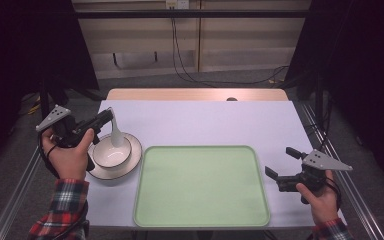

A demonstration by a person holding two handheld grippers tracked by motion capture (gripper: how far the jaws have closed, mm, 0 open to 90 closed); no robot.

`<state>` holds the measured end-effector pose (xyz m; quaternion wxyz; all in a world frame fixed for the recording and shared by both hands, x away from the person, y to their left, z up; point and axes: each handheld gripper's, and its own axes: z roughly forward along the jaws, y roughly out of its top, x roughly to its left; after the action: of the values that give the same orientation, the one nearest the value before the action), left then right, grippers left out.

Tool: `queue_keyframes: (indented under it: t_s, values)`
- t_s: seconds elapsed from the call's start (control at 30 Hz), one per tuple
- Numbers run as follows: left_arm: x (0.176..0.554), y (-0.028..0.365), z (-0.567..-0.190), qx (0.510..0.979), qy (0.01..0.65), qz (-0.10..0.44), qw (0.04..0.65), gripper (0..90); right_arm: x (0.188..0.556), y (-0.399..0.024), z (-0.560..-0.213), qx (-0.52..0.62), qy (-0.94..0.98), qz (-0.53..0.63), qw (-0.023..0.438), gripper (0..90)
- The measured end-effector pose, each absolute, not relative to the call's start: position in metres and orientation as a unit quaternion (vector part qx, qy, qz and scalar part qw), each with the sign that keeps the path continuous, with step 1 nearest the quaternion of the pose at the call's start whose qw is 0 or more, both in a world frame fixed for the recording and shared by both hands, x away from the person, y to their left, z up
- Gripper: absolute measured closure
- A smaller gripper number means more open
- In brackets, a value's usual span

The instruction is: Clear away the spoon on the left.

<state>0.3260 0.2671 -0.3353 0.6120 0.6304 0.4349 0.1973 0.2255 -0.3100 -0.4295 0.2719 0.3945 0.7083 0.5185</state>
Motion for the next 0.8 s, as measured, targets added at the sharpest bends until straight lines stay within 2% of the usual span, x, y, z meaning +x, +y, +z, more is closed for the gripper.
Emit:
queue_keyframes:
  t_s: [0.47,0.8]
  values:
    - [0.326,0.252,-0.321,0.638,0.41,0.174,0.627,85.9,0.226,-0.312,-0.43,0.397,0.711,0.51,0.279,0.0]
    - [0.325,0.238,-0.324,0.651,0.393,0.145,0.633,85.9,0.226,-0.312,-0.431,0.396,0.711,0.51,0.278,0.0]
